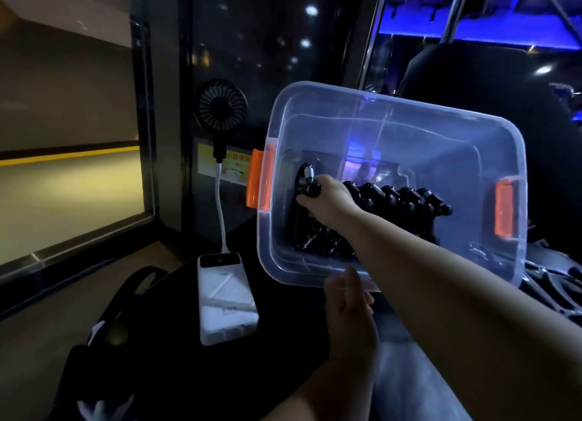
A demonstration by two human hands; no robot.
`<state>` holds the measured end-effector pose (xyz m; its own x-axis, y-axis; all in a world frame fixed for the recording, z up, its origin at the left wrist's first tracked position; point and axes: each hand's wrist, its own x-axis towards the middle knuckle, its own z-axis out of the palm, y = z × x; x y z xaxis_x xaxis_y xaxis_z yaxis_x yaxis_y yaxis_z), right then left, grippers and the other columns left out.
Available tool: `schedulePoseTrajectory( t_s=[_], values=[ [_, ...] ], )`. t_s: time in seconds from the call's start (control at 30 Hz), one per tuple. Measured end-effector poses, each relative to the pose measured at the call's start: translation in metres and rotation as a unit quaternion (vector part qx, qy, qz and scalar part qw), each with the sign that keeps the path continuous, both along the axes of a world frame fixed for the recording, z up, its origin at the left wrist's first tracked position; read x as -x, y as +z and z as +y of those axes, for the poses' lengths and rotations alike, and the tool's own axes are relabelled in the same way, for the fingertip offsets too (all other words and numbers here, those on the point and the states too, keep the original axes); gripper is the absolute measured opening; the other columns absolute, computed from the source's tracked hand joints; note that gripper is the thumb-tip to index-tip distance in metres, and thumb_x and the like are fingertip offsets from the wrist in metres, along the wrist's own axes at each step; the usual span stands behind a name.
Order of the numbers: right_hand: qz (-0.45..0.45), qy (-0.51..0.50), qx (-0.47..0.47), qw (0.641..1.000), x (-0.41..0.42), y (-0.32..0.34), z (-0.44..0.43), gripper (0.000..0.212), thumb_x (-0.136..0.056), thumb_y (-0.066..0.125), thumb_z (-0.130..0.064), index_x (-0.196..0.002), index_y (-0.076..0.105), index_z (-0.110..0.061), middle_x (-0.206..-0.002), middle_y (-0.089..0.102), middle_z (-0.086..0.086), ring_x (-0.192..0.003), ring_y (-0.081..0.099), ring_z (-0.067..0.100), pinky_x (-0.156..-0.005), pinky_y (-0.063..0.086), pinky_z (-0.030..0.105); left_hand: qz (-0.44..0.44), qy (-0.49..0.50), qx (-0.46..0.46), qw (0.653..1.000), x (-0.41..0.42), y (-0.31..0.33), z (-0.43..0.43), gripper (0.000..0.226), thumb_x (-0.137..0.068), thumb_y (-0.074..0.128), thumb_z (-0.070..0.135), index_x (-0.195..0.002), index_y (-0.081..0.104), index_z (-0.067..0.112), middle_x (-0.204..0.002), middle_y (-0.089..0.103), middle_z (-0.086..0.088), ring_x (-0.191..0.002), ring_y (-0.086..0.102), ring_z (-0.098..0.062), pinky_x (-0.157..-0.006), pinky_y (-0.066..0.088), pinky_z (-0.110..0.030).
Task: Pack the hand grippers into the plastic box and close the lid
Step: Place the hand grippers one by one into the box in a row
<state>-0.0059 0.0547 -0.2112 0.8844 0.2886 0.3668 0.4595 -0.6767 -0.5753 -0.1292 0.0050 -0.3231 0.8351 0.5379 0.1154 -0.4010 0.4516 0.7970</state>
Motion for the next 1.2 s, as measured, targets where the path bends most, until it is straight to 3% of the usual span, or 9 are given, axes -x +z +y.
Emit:
schedulePoseTrajectory(
  t_s=[0.13, 0.3, 0.4, 0.5, 0.63, 0.7, 0.87, 1.03, 1.2],
  values=[
    [-0.012, -0.03, 0.065, 0.997, -0.007, -0.009, 0.005, 0.049, -0.084, 0.069, -0.03, -0.122, 0.044, -0.012, -0.115, 0.058, 0.009, -0.105, 0.056, 0.029, -0.078, 0.04, 0.03, 0.007, -0.006, 0.029, 1.0, -0.001, 0.0, 0.0, 0.023, -0.097, 0.044, 0.021, -0.078, 0.051, 0.012, -0.06, 0.052, 0.002, -0.052, 0.047, -0.001, -0.055, 0.04, -0.014],
    [-0.098, -0.012, 0.155, 0.983, -0.01, -0.01, 0.005, 0.062, -0.085, 0.068, -0.028, -0.134, 0.032, -0.02, -0.117, 0.059, 0.011, -0.11, 0.055, 0.033, -0.081, 0.041, 0.036, -0.002, -0.019, 0.048, 0.999, -0.001, 0.001, 0.001, 0.021, -0.097, 0.044, 0.019, -0.078, 0.05, 0.012, -0.055, 0.052, 0.009, -0.051, 0.047, 0.002, -0.051, 0.039, -0.012],
    [-0.21, -0.03, 0.272, 0.939, -0.014, -0.009, 0.003, 0.064, -0.086, 0.062, -0.042, -0.14, 0.032, -0.024, -0.124, 0.058, 0.006, -0.121, 0.043, 0.03, -0.092, 0.037, 0.04, -0.008, -0.023, 0.044, 0.999, -0.001, 0.0, 0.001, 0.019, -0.097, 0.043, 0.021, -0.082, 0.053, 0.013, -0.058, 0.054, 0.01, -0.052, 0.048, 0.001, -0.053, 0.039, -0.013],
    [-0.271, -0.048, 0.326, 0.904, -0.023, -0.012, -0.003, 0.067, -0.082, 0.059, -0.054, -0.139, 0.037, -0.026, -0.132, 0.049, 0.0, -0.128, 0.031, 0.024, -0.102, 0.025, 0.041, -0.01, -0.023, 0.043, 0.999, -0.002, -0.001, 0.001, 0.02, -0.097, 0.043, 0.021, -0.082, 0.053, 0.013, -0.06, 0.054, 0.006, -0.052, 0.048, 0.002, -0.053, 0.04, -0.012],
    [-0.233, -0.024, 0.326, 0.916, -0.032, -0.017, -0.008, 0.076, -0.084, 0.058, -0.054, -0.147, 0.028, -0.025, -0.153, 0.021, -0.007, -0.145, 0.002, 0.014, -0.114, -0.005, 0.05, -0.006, -0.013, 0.035, 0.999, -0.001, -0.001, 0.001, 0.021, -0.097, 0.043, 0.022, -0.08, 0.052, 0.012, -0.062, 0.055, 0.003, -0.052, 0.049, 0.001, -0.054, 0.041, -0.013],
    [-0.206, -0.007, 0.335, 0.919, -0.034, -0.016, -0.008, 0.083, -0.084, 0.057, -0.055, -0.151, 0.019, -0.023, -0.158, 0.012, -0.011, -0.146, -0.005, 0.011, -0.116, -0.002, 0.049, -0.009, -0.01, 0.04, 0.999, -0.001, -0.001, 0.002, 0.021, -0.097, 0.044, 0.022, -0.08, 0.052, 0.011, -0.061, 0.055, 0.004, -0.052, 0.049, 0.001, -0.053, 0.041, -0.012],
    [-0.197, -0.012, 0.349, 0.916, -0.034, -0.016, -0.008, 0.09, -0.083, 0.057, -0.061, -0.152, 0.013, -0.024, -0.159, 0.008, -0.013, -0.146, 0.0, 0.012, -0.115, 0.013, 0.044, -0.005, -0.002, 0.051, 0.999, 0.0, 0.003, 0.001, 0.02, -0.096, 0.045, 0.018, -0.079, 0.05, 0.009, -0.055, 0.054, 0.005, -0.047, 0.047, 0.0, -0.05, 0.041, -0.012],
    [-0.21, -0.024, 0.345, 0.914, -0.032, -0.019, -0.007, 0.089, -0.083, 0.056, -0.061, -0.152, 0.014, -0.025, -0.159, 0.01, -0.013, -0.146, 0.004, 0.014, -0.113, 0.014, 0.045, -0.018, 0.007, 0.041, 0.999, 0.001, 0.003, 0.004, 0.018, -0.095, 0.045, 0.018, -0.078, 0.047, 0.013, -0.05, 0.056, 0.013, -0.046, 0.047, 0.003, -0.048, 0.04, -0.01],
    [-0.21, -0.02, 0.329, 0.92, -0.032, -0.021, -0.007, 0.089, -0.083, 0.058, -0.06, -0.152, 0.014, -0.024, -0.159, 0.01, -0.012, -0.146, 0.002, 0.015, -0.116, 0.008, 0.046, -0.015, 0.032, 0.058, 0.998, 0.0, 0.004, 0.002, 0.016, -0.097, 0.043, 0.017, -0.084, 0.049, 0.01, -0.055, 0.062, 0.009, -0.051, 0.052, 0.001, -0.051, 0.041, -0.011]
  ],
)
